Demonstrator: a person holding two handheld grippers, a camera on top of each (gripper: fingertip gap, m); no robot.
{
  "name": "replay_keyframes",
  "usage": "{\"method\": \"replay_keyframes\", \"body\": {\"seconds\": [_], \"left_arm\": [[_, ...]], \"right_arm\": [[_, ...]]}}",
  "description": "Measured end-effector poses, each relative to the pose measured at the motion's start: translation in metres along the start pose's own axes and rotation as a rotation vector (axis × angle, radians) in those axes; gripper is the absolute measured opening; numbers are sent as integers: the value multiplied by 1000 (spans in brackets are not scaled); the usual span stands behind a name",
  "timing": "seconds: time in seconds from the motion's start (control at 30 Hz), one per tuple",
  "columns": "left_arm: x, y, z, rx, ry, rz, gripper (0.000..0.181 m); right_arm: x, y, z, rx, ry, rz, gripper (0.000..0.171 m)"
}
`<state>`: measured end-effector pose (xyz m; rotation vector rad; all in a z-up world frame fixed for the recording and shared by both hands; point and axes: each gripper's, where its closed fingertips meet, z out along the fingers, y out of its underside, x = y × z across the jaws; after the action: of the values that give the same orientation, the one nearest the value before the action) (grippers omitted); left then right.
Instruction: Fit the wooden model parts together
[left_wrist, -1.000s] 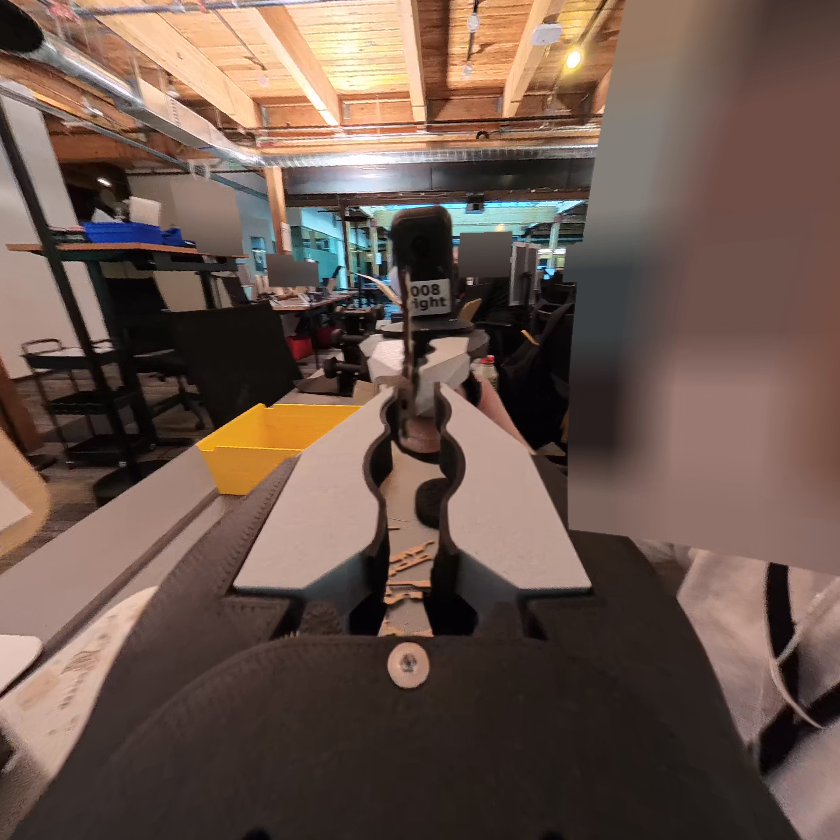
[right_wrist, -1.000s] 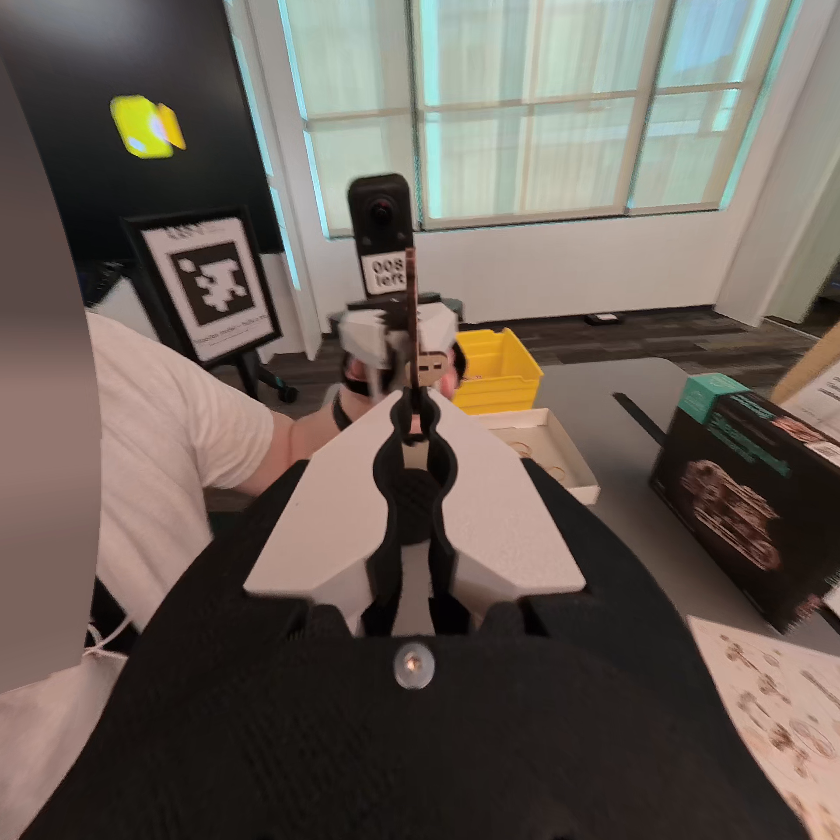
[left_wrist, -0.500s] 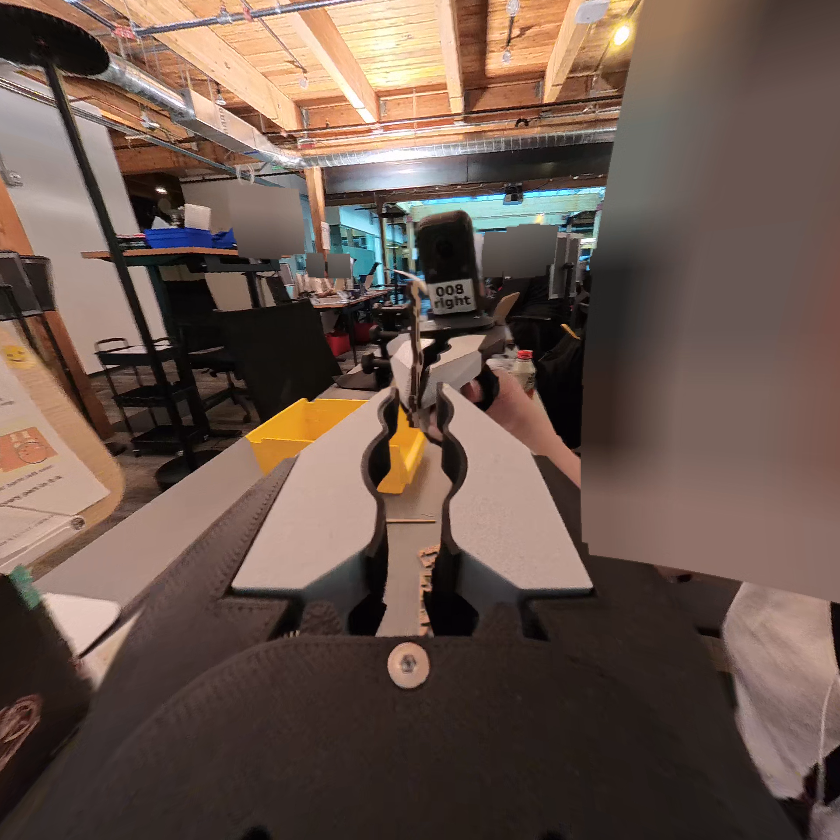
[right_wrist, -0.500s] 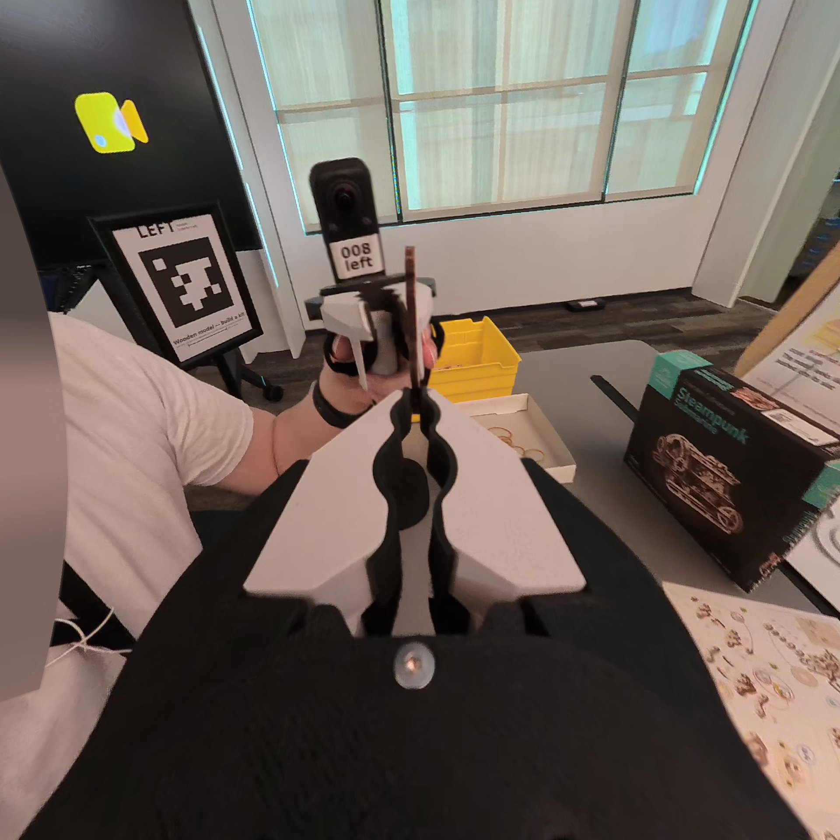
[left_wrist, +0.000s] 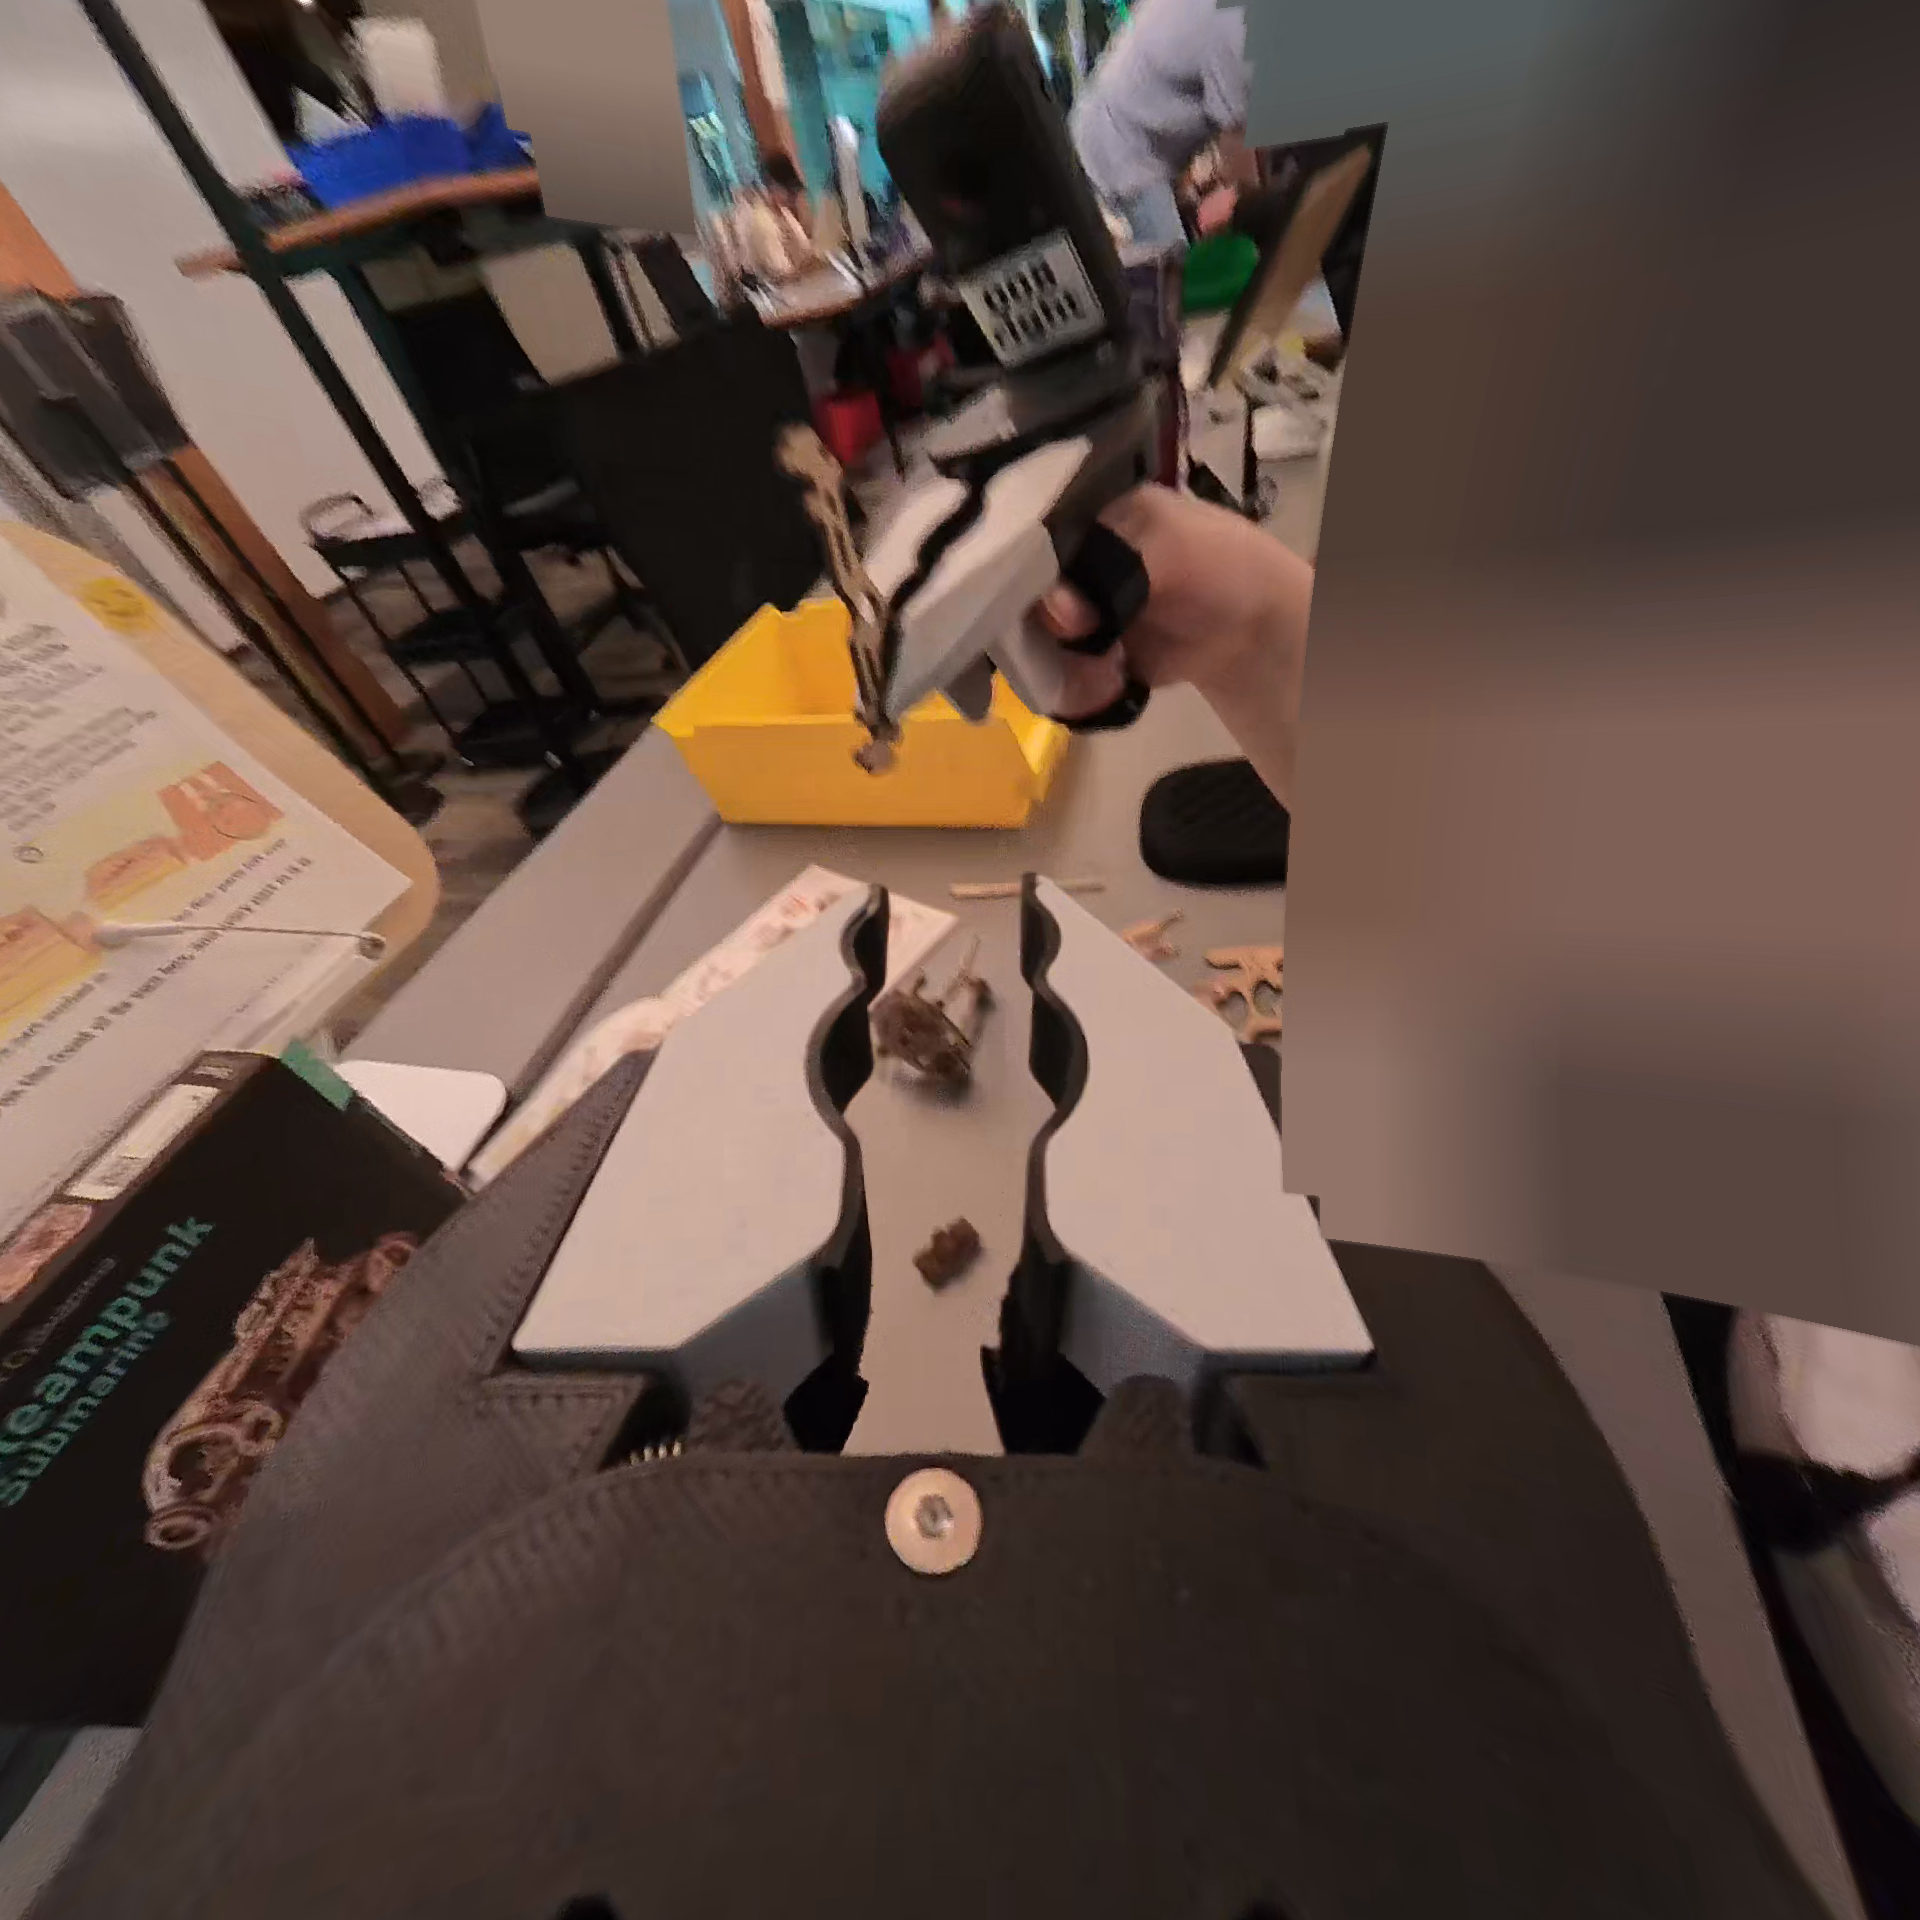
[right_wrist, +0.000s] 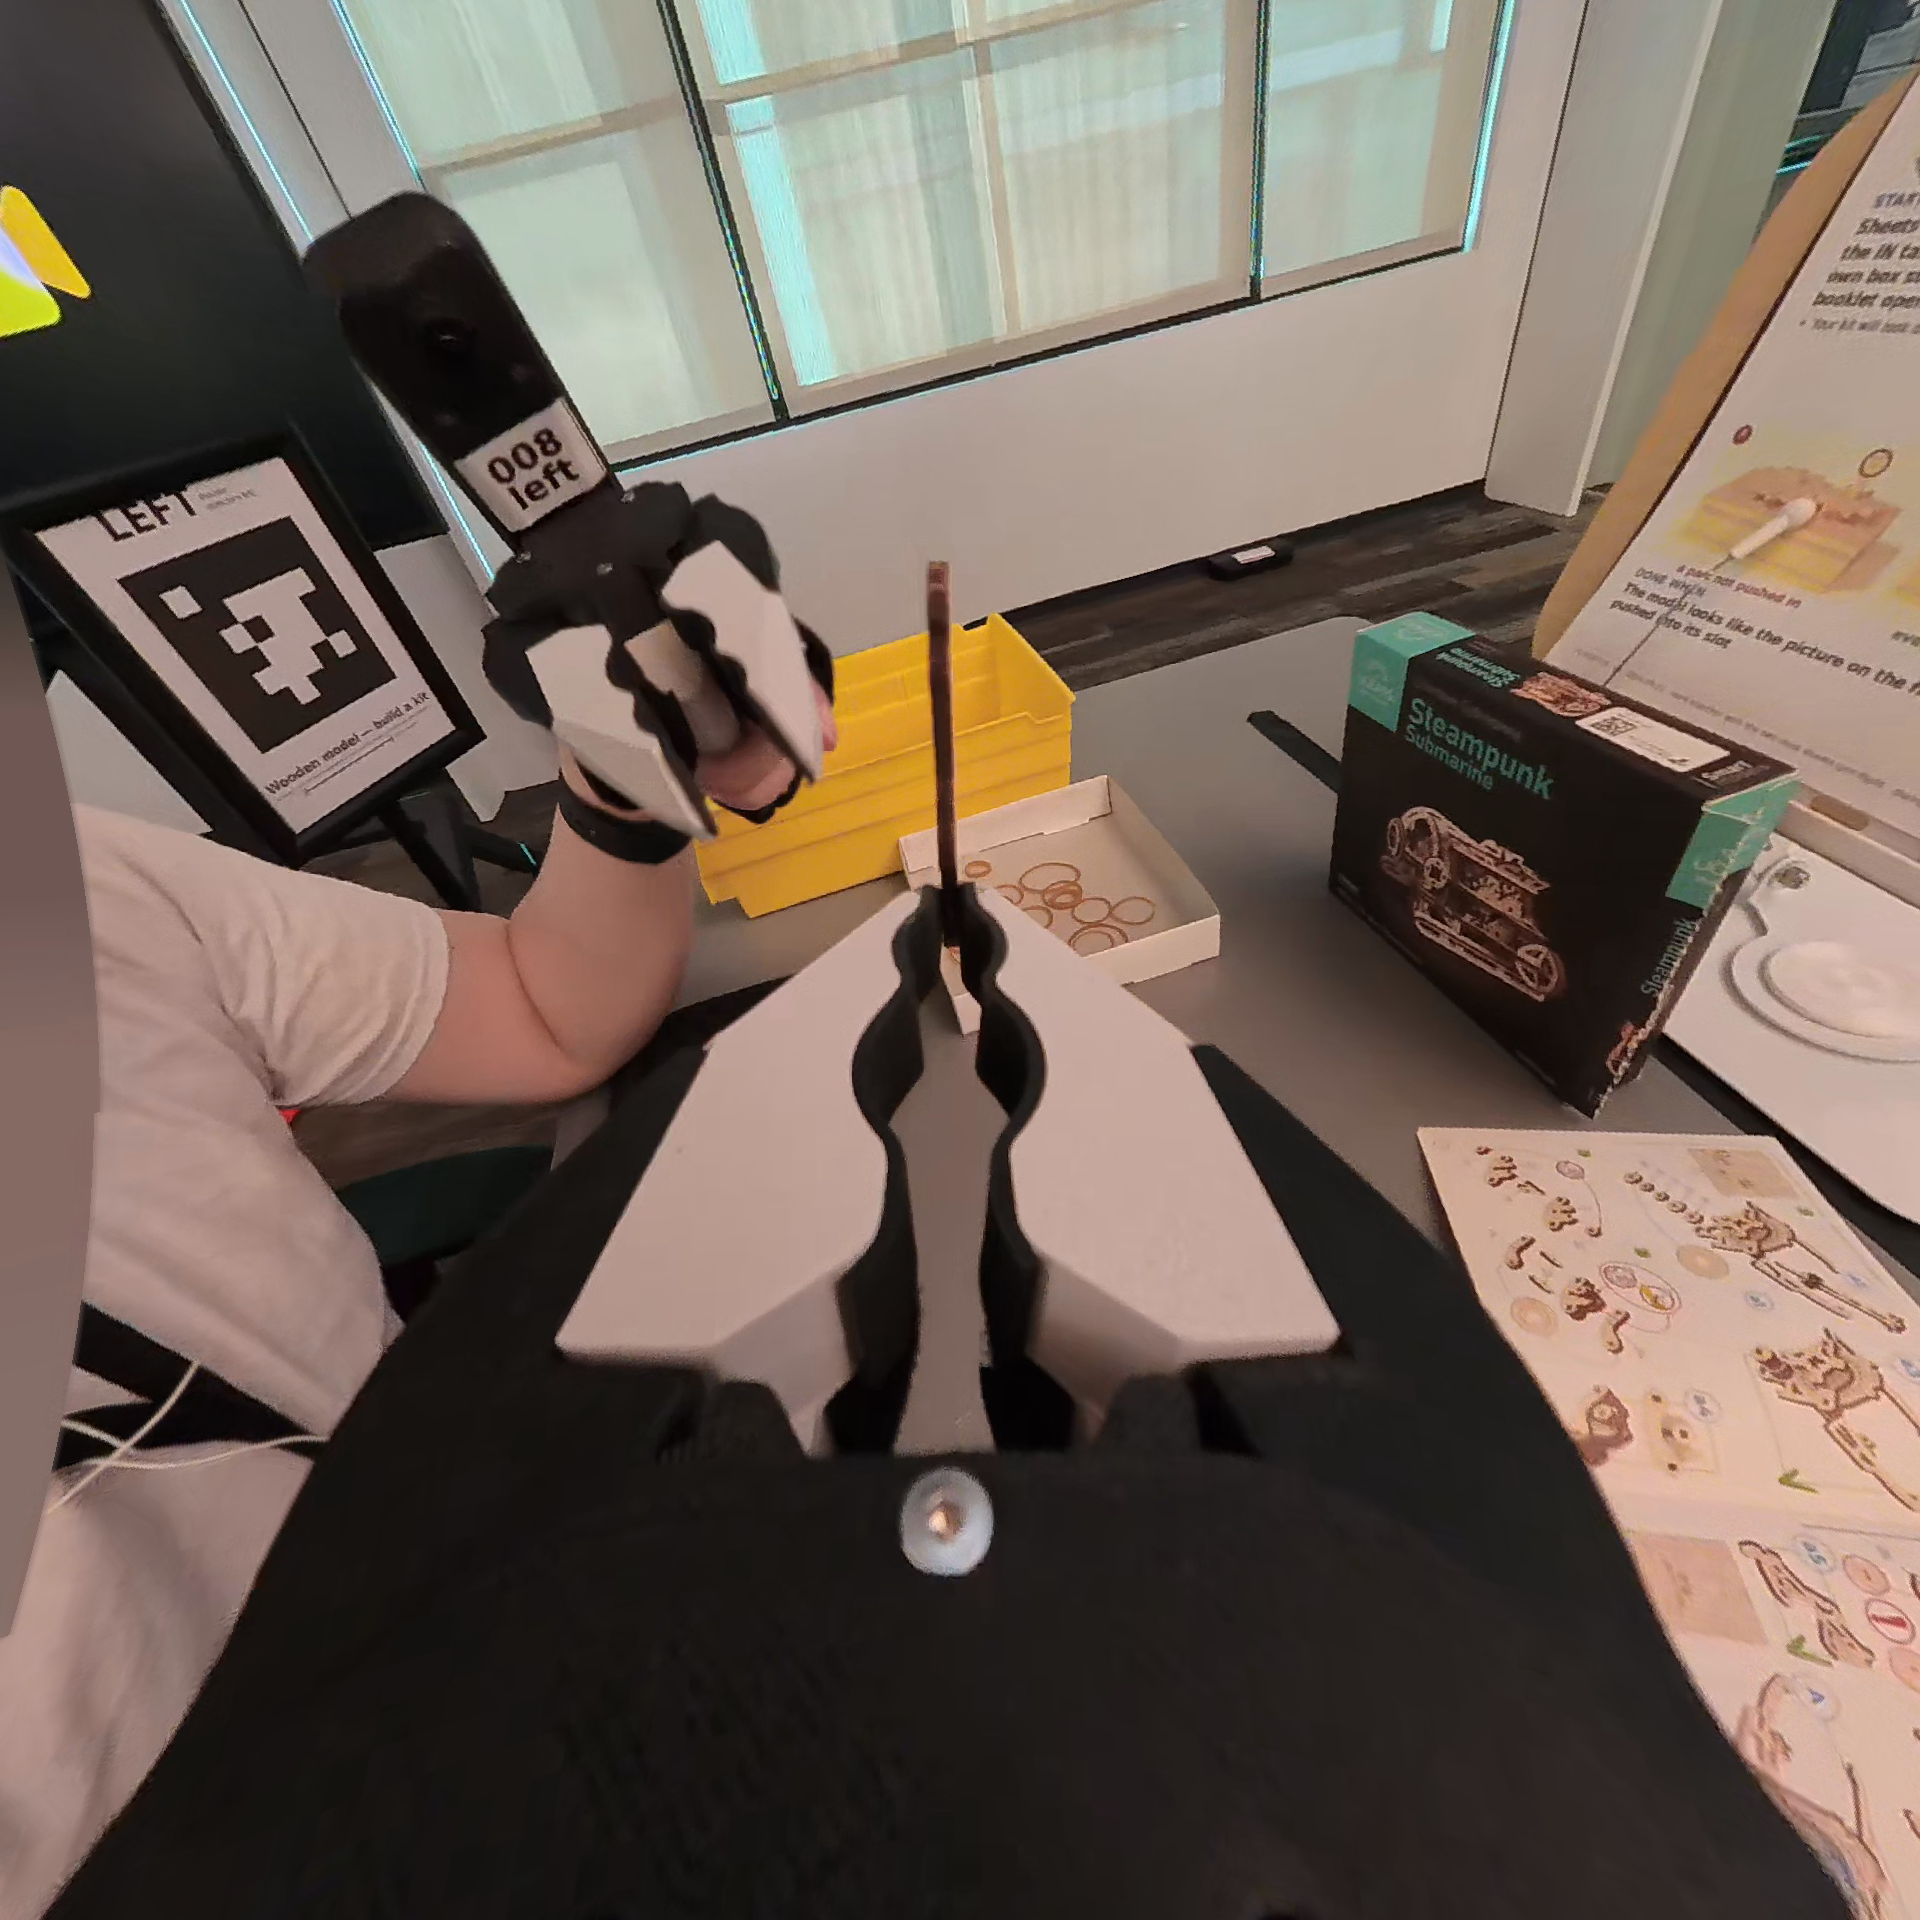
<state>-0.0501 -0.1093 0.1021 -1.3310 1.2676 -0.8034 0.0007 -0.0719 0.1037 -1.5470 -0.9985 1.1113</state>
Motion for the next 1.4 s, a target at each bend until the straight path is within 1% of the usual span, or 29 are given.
{"method": "replay_keyframes", "body": {"seconds": [0.03, 0.13, 0.2, 0.3, 0.37, 0.43, 0.53, 0.67, 0.77, 0.87, 0.93, 1.0, 1.07, 1.17, 1.3, 1.4], "left_arm": [[8, 6, 1, -39, 34, 0, 22], [35, 35, 12, -174, 113, -35, 25], [58, 68, 23, -266, 141, -28, 28], [83, 123, 39, -330, 95, -23, 32], [95, 150, 44, -341, 49, -44, 35], [106, 165, 48, -328, 45, -82, 37], [122, 189, 56, -401, 81, -170, 43], [132, 207, 68, -447, 67, -163, 41], [130, 205, 70, -432, 3, -165, 33], [131, 186, 65, -321, -30, -238, 27], [133, 168, 58, -234, -14, -307, 28], [132, 152, 50, -182, 3, -339, 29], [128, 141, 44, -180, -3, -326, 33], [124, 120, 40, -157, -15, -284, 37], [132, 85, 40, -48, 36, -311, 39], [141, 81, 44, -56, 62, -286, 38]], "right_arm": [[-1, 0, -4, 0, 15, -7, 1], [-1, 4, -18, -23, 107, -29, 1], [-12, 15, -24, -53, 109, -44, 1], [-26, 46, -34, -83, 145, -65, 1], [-35, 72, -42, -68, 164, -41, 1], [-44, 96, -51, -17, 168, -2, 1], [-51, 124, -60, 70, 169, 98, 2], [-65, 133, -69, 220, 72, 269, 1], [-73, 139, -73, 244, 46, 311, 0], [-82, 149, -73, 210, 10, 350, 1], [-88, 159, -69, 155, -18, 366, 1], [-92, 168, -62, 72, -35, 368, 1], [-95, 175, -52, -32, -33, 342, 1], [-103, 180, -34, -181, -12, 229, 1], [-120, 187, -15, -281, -40, 150, 1], [-132, 198, -4, -349, -80, 128, 2]]}}
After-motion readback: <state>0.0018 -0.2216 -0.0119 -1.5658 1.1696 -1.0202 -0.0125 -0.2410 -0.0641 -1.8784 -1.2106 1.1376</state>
